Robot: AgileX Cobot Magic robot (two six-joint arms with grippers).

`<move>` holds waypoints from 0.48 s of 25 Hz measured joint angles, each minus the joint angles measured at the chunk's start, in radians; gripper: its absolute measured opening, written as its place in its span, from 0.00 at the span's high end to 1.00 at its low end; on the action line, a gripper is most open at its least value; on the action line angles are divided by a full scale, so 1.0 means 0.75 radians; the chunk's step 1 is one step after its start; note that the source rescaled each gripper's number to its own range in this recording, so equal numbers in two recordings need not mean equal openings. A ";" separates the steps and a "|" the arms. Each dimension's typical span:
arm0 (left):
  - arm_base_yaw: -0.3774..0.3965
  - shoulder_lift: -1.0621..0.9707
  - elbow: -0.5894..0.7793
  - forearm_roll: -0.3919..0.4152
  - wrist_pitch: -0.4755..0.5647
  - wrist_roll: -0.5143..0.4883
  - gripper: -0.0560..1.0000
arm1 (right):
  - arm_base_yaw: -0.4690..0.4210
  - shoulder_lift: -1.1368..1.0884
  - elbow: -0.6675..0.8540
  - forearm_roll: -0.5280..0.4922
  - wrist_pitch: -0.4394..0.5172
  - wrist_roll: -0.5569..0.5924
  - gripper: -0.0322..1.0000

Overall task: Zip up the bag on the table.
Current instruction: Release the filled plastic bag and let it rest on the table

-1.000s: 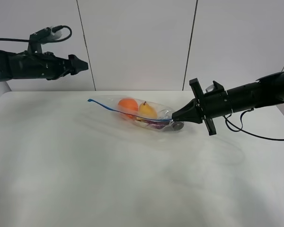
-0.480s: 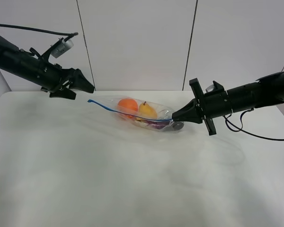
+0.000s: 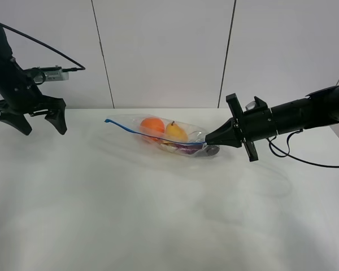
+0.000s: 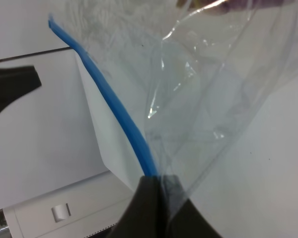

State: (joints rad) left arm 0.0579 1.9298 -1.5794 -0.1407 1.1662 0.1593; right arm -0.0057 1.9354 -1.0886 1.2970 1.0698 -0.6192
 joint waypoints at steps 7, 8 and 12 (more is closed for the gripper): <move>0.000 -0.033 0.010 0.007 0.056 -0.028 0.00 | 0.000 0.000 0.000 0.000 0.000 0.000 0.97; 0.000 -0.055 0.025 0.007 0.056 -0.040 0.00 | 0.000 0.000 0.000 0.000 0.000 0.000 0.97; 0.000 -0.233 0.174 0.037 0.056 -0.057 0.00 | 0.000 0.000 0.000 0.000 -0.001 0.000 0.97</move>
State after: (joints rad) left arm 0.0579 1.7549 -1.4493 -0.1130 1.2086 0.1167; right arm -0.0057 1.9354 -1.0886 1.2970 1.0688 -0.6192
